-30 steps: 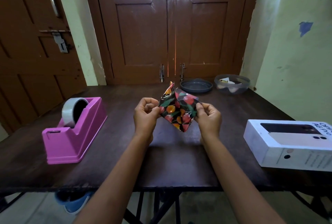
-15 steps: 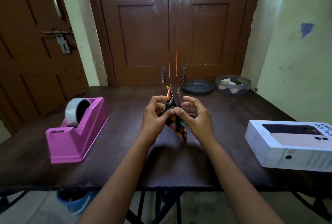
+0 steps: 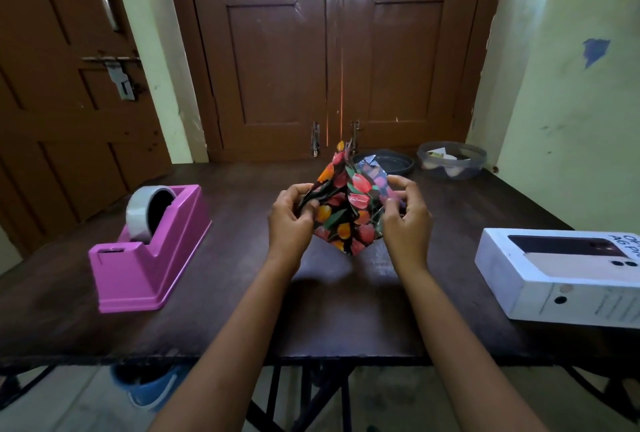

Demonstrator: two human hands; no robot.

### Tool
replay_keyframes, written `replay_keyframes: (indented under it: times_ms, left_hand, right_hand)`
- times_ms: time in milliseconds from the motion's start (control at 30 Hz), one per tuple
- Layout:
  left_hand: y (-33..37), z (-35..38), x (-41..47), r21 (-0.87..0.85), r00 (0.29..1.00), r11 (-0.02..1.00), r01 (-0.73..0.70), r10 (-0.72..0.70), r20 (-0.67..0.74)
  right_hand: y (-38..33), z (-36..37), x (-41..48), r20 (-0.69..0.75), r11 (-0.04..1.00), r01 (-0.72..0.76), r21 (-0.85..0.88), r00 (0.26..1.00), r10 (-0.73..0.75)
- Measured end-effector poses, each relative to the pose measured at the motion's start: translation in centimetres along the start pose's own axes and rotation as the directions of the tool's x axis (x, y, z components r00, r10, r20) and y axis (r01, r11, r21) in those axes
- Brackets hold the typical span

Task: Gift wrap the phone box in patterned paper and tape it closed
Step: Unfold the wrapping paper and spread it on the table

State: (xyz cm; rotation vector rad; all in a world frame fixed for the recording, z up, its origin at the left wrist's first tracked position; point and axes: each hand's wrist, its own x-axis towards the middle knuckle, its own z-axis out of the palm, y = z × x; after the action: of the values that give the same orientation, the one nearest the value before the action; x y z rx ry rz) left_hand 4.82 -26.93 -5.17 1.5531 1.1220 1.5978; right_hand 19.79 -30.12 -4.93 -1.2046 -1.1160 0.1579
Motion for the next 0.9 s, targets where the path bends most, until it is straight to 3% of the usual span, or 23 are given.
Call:
replay_keyframes:
  times_ms: [200, 367, 433, 533, 633, 733, 900]
  left_hand:
    - [0.8, 0.3, -0.6, 0.102, 0.982, 0.981, -0.167, 0.156, 0.107]
    - [2.1, 0.1, -0.1, 0.011, 0.98, 1.0, -0.026, 0.024, 0.196]
    - [3.4, -0.1, 0.6, 0.109, 0.966, 0.993, -0.045, 0.015, 0.257]
    - [4.6, -0.1, 1.8, 0.398, 0.955, 0.903, -0.162, 0.041, 0.295]
    - [4.7, -0.3, 2.4, 0.459, 0.977, 0.877, -0.142, 0.05, 0.208]
    - [4.4, -1.2, 2.5, 0.349, 0.995, 0.937, -0.008, -0.029, 0.099]
    - [3.5, -2.1, 2.3, 0.259, 0.987, 0.953, 0.158, -0.162, -0.004]
  right_hand:
    - [-0.3, 0.5, -0.2, 0.217, 0.997, -0.046, 0.059, 0.976, 0.032]
    - [0.0, 0.4, 0.1, 0.108, 0.995, 0.094, 0.035, 0.989, -0.097]
    - [0.1, 0.7, 0.1, 0.149, 0.992, 0.123, 0.03, 0.981, -0.126]
    - [0.0, 0.9, -0.1, 0.196, 0.988, 0.152, 0.028, 0.968, -0.154]
    - [0.1, 0.7, 0.0, 0.166, 0.991, 0.127, 0.042, 0.977, -0.132]
    - [0.4, 0.7, 0.3, 0.136, 0.985, -0.024, 0.173, 0.991, 0.0]
    - [0.3, 0.8, 0.2, 0.159, 0.926, -0.237, 0.293, 0.967, 0.197]
